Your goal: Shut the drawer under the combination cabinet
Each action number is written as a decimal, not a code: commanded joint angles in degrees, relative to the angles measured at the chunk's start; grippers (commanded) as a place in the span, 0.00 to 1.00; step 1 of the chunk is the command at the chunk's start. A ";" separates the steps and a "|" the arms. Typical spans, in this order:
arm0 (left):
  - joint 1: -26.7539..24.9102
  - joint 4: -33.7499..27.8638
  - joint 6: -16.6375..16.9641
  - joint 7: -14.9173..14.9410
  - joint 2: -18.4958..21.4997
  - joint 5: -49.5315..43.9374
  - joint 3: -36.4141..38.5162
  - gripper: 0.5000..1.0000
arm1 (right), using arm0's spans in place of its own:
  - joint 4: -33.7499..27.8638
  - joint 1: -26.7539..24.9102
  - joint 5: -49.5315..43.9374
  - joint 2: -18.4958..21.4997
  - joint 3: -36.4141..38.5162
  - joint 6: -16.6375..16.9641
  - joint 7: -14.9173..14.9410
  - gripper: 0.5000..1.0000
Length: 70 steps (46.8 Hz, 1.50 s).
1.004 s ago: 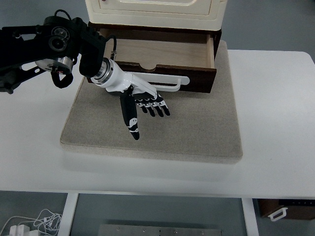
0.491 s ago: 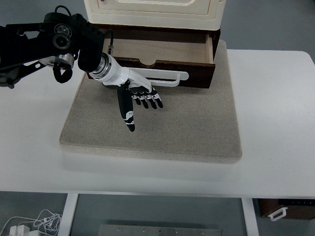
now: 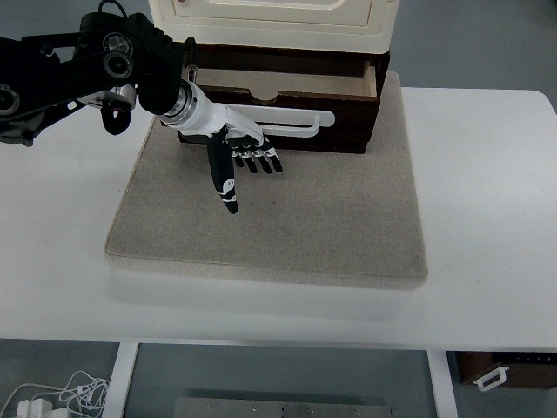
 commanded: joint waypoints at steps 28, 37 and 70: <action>0.53 9.23 0.00 -0.30 -3.64 0.04 -2.16 0.99 | 0.04 0.00 0.01 0.00 0.03 -0.03 0.00 0.90; 0.62 11.86 0.00 -0.30 -4.61 -0.05 -2.95 0.98 | -0.05 0.00 0.01 0.00 0.03 -0.03 0.00 0.90; 0.79 15.91 0.72 -1.36 -6.46 -0.05 -5.59 0.98 | -0.05 0.00 0.01 0.00 0.03 -0.03 0.00 0.90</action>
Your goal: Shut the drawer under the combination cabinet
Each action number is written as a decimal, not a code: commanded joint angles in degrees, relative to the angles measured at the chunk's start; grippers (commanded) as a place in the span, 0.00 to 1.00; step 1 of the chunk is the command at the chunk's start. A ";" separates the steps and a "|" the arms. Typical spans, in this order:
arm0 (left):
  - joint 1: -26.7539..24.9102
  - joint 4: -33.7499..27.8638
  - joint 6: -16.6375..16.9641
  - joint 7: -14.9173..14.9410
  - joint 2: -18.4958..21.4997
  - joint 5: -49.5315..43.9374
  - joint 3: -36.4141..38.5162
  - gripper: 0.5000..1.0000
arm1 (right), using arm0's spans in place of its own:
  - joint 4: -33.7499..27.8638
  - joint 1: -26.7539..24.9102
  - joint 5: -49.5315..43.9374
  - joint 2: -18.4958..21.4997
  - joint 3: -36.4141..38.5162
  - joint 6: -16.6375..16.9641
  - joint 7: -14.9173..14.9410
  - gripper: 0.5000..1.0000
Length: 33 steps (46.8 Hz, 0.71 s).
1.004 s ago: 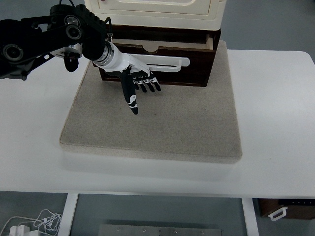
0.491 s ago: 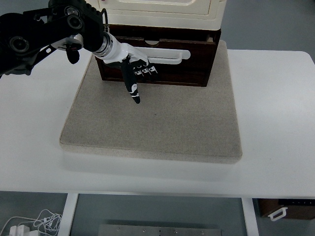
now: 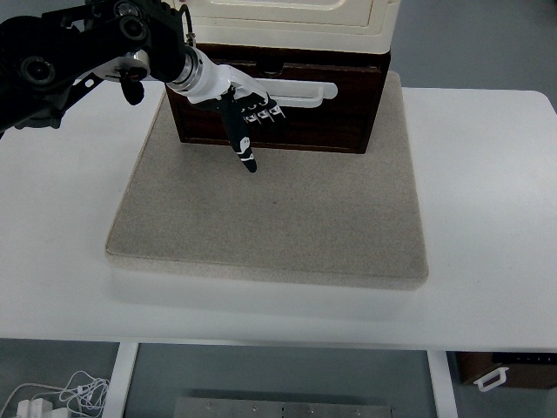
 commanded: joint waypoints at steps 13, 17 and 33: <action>0.52 1.82 0.96 -0.56 0.00 0.01 -0.10 0.98 | -0.05 0.00 0.00 0.00 -0.05 -0.02 0.00 0.90; 0.52 1.99 1.04 -0.56 0.00 0.01 -0.10 0.98 | -0.05 0.00 0.00 0.00 0.03 -0.02 0.00 0.90; 0.26 2.96 1.84 -0.56 0.09 0.01 -0.27 0.98 | 0.03 0.00 0.00 0.00 -0.05 0.06 0.00 0.90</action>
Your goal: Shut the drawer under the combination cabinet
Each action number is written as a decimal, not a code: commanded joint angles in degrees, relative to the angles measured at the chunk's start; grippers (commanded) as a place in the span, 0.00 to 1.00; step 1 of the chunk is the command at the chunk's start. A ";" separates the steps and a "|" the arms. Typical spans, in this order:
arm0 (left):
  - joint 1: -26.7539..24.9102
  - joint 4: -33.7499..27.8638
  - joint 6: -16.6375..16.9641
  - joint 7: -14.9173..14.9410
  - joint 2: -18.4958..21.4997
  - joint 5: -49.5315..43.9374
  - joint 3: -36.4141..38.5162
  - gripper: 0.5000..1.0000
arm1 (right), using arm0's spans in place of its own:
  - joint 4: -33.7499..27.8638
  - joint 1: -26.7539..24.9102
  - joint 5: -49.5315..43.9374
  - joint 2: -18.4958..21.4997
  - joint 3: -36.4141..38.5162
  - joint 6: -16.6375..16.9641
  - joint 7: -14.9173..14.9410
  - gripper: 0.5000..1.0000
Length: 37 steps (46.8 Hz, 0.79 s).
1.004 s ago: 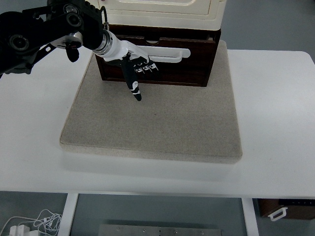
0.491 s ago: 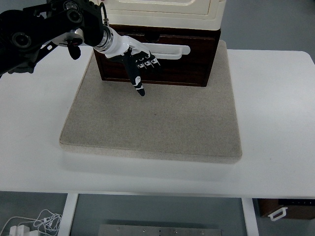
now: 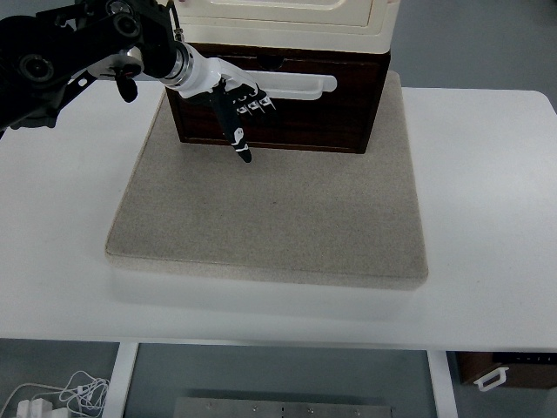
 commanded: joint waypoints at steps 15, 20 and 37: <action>-0.34 -0.09 -0.62 -0.08 0.03 -0.34 -1.43 0.99 | 0.03 0.00 0.00 0.00 0.03 0.07 0.00 0.90; 0.10 -1.49 -1.87 0.00 0.11 -0.69 -3.89 0.99 | -0.06 0.00 0.00 0.00 -0.06 -0.01 0.00 0.90; 2.03 -5.45 -1.87 -2.11 0.02 -7.28 -27.00 0.99 | 0.03 0.00 0.00 0.00 -0.06 -0.01 0.00 0.90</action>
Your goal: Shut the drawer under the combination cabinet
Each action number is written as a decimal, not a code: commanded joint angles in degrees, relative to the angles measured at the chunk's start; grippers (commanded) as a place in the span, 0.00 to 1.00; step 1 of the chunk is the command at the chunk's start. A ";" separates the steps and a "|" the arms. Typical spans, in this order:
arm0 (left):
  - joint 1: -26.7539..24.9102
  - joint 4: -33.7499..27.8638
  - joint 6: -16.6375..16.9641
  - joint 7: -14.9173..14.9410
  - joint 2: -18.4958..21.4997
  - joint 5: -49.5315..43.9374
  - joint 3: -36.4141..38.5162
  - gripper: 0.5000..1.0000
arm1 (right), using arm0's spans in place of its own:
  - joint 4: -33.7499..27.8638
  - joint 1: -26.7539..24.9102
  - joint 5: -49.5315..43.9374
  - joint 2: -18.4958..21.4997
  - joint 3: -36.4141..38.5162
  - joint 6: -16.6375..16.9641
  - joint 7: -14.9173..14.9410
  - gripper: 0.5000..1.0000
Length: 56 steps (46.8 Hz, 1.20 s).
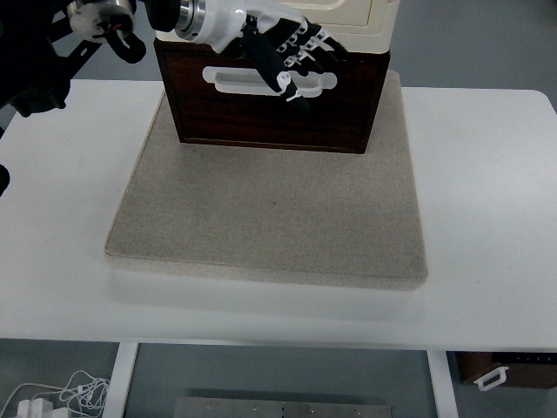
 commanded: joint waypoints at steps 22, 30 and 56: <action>0.27 3.14 0.01 -2.16 0.66 -7.90 -24.69 0.99 | 0.04 0.00 0.00 0.00 -0.07 0.00 0.00 0.90; -0.34 7.79 0.01 -7.16 0.40 -8.17 -30.23 0.99 | -0.04 0.00 0.00 0.00 0.02 0.00 0.00 0.90; -4.65 24.50 3.01 -20.62 3.73 -14.23 -36.47 0.99 | 0.04 0.00 0.00 0.00 0.02 -0.01 0.00 0.90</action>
